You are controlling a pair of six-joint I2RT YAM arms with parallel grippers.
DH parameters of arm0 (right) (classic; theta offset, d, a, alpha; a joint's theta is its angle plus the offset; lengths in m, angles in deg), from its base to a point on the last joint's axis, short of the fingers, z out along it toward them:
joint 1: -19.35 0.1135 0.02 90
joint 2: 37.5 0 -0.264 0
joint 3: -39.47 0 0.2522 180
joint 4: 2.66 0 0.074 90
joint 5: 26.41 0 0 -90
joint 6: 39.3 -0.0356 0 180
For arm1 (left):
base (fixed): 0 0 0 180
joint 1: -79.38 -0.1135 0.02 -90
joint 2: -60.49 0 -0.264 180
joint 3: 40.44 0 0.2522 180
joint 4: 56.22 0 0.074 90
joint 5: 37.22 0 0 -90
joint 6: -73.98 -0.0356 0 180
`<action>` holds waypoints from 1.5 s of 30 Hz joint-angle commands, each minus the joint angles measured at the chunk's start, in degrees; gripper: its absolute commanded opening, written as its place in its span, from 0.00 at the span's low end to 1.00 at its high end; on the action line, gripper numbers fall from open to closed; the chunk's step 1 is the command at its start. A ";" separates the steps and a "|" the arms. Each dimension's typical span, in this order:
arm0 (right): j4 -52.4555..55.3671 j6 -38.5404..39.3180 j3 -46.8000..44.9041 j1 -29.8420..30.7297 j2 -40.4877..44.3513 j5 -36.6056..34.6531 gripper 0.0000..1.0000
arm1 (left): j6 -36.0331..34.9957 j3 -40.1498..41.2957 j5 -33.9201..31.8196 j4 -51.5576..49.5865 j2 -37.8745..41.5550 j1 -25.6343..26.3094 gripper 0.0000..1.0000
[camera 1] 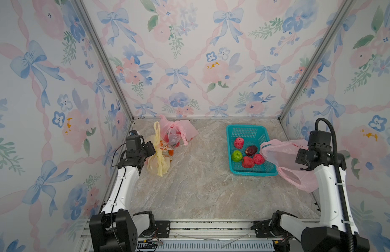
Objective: Untie the knot of a plastic bag & take out the apple
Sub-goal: Place the plastic bag at the center of the board, then move the plastic bag to the center of the board.
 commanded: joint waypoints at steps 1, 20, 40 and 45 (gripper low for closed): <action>-5.45 -0.78 0.66 -0.30 9.44 4.81 0.95 | 0.05 1.71 0.09 1.32 -1.32 -0.18 0.65; -23.16 -4.07 7.75 45.66 -6.15 33.01 0.93 | -0.52 4.22 3.90 12.69 -12.10 3.75 0.20; -28.69 -3.22 11.96 54.19 -32.91 45.58 0.88 | 0.70 7.16 32.57 9.55 -10.07 19.82 0.00; -28.38 -2.68 17.21 55.18 -40.74 48.10 0.85 | 0.78 8.53 31.85 9.17 -12.00 22.40 0.09</action>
